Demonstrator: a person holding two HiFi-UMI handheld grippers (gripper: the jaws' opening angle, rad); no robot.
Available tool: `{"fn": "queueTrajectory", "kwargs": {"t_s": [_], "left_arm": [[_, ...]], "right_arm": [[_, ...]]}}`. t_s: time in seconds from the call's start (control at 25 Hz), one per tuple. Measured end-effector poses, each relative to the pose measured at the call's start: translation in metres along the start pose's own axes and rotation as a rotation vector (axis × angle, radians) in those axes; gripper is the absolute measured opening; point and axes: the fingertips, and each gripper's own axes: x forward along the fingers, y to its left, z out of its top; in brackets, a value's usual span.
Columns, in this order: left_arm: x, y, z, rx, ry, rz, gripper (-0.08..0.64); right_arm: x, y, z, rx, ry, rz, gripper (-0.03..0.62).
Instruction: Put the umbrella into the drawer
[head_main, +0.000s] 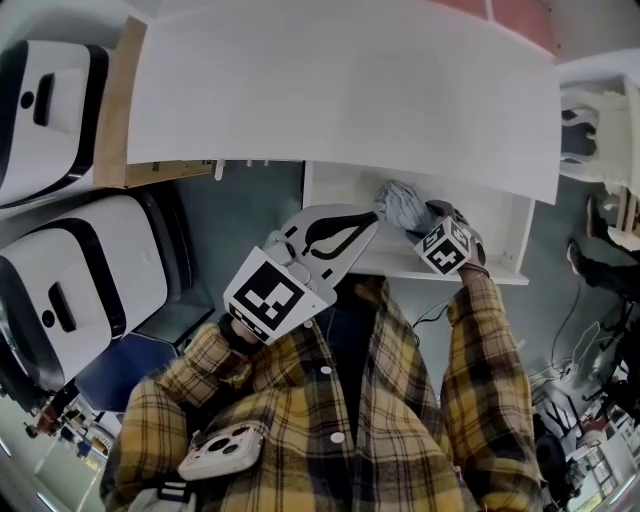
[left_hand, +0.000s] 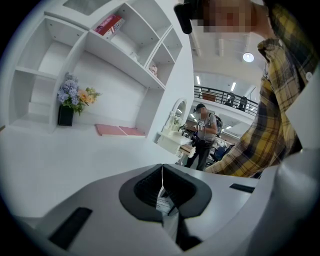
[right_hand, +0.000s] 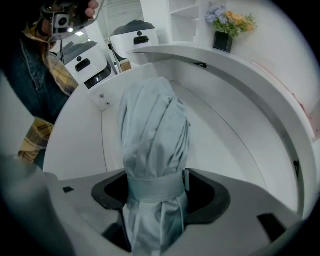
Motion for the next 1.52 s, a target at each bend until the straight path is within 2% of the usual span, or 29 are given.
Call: {"fn": "queueTrajectory", "kwargs": {"t_s": [0.32, 0.56, 0.8, 1.52], "left_arm": [[0.001, 0.005, 0.000, -0.004, 0.017, 0.000, 0.021], [0.002, 0.004, 0.001, -0.008, 0.017, -0.017, 0.021], [0.000, 0.002, 0.001, -0.005, 0.013, -0.021, 0.021], [-0.007, 0.006, 0.012, 0.006, -0.020, -0.016, 0.021]], "right_arm": [[0.008, 0.002, -0.003, 0.002, 0.011, 0.007, 0.325], [0.015, 0.004, -0.004, 0.010, 0.068, 0.038, 0.329], [0.018, 0.001, -0.005, 0.013, 0.049, -0.019, 0.331], [0.014, -0.002, -0.009, 0.030, 0.141, -0.037, 0.334]]}}
